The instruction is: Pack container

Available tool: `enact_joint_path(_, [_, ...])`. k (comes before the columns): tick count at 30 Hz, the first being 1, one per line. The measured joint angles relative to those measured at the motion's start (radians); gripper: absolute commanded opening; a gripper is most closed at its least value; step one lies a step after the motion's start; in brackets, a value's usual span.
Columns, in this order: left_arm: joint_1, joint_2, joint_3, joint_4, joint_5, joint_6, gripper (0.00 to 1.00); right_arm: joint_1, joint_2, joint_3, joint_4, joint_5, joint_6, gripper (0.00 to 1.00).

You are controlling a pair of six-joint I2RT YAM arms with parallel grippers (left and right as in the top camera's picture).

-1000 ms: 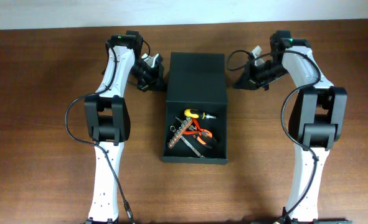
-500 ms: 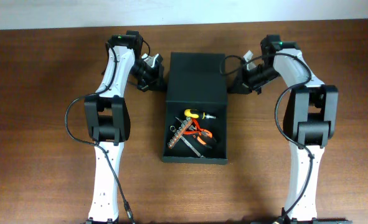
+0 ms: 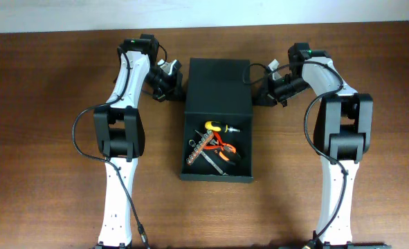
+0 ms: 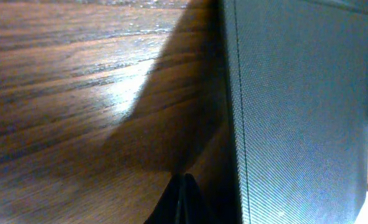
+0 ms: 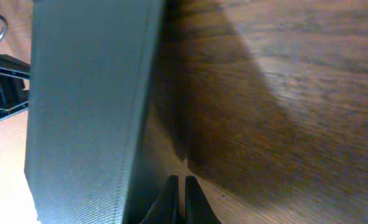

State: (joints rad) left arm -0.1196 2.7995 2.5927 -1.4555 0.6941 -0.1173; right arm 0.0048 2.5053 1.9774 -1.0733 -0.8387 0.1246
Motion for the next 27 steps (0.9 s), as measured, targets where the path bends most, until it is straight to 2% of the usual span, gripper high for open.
enact_joint_path(13, [0.000,0.000,0.000,0.021,0.053,0.031,0.02,0.000,0.000,0.000,0.054,-0.077,0.003,0.04])
enact_joint_path(23, [0.003,0.000,0.000,0.050,0.196,0.116,0.02,0.000,0.001,0.000,0.087,-0.185,0.002,0.04])
enact_joint_path(27, [0.005,0.000,0.000,0.045,0.297,0.166,0.02,-0.004,0.001,0.000,0.091,-0.251,0.003,0.04])
